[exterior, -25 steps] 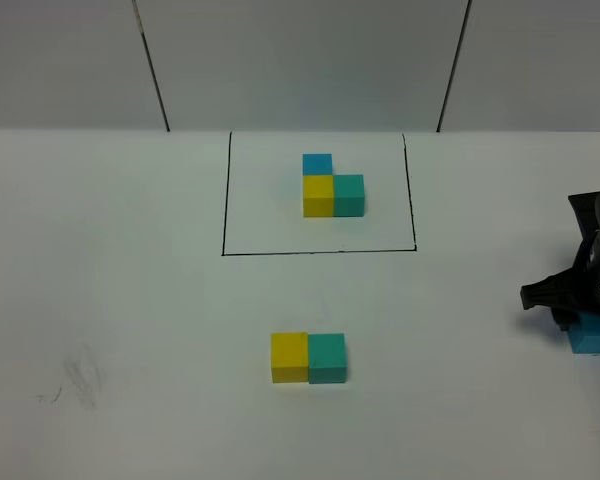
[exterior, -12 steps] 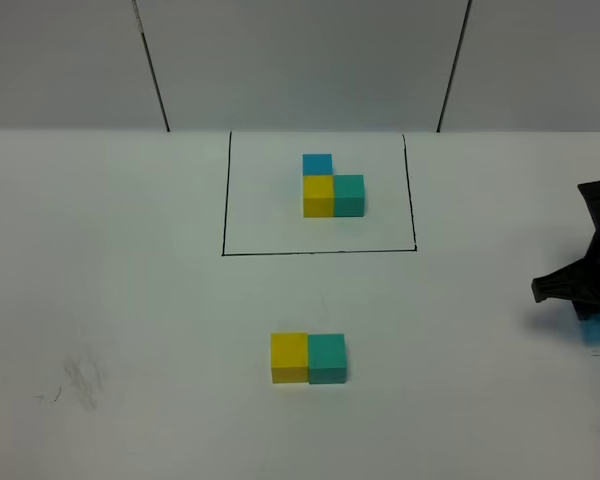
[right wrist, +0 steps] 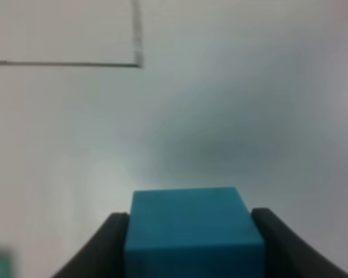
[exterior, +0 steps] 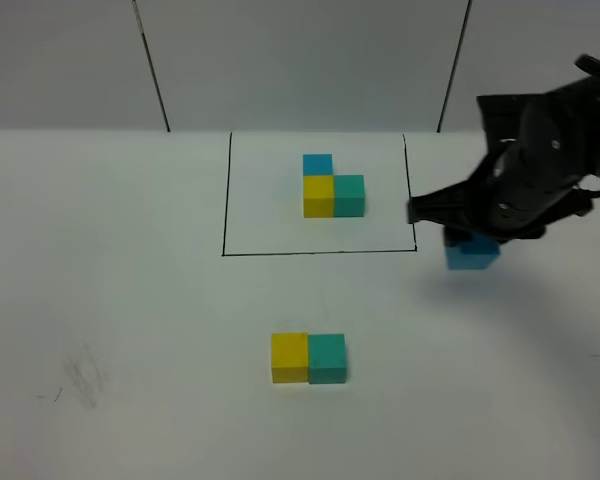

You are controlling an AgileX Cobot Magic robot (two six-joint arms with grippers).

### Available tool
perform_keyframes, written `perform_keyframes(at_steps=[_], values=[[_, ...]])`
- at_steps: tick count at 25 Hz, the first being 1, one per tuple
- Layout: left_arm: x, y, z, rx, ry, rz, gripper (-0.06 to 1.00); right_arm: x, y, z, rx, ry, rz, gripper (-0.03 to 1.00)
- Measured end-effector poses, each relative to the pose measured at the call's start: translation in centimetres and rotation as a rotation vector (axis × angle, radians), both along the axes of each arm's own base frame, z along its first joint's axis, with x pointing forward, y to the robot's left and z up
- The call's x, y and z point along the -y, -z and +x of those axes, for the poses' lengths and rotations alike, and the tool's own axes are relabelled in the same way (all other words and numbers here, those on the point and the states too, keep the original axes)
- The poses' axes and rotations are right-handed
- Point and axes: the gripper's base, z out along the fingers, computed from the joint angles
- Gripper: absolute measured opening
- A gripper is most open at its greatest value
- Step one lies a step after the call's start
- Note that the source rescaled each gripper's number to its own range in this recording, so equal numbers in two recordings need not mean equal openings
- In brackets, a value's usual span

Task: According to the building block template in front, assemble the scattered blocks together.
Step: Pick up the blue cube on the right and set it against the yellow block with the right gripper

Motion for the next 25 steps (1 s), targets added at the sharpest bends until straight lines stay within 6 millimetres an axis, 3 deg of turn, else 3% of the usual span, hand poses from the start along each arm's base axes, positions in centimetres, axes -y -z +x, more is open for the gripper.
perform_keyframes(at_steps=[4,13,18,25], values=[[0.0,0.0,0.0,0.000,0.000,0.000,0.00,-5.1,0.1,0.9,-0.052,-0.049,-0.006,0.02],[0.0,0.0,0.0,0.000,0.000,0.000,0.00,-11.8,1.8,2.6,-0.113,0.028,-0.007,0.02],[0.0,0.0,0.0,0.000,0.000,0.000,0.00,-13.7,3.3,2.3,-0.132,0.070,0.002,0.02],[0.0,0.0,0.0,0.000,0.000,0.000,0.00,-14.6,4.3,2.0,-0.133,0.074,0.002,0.02]])
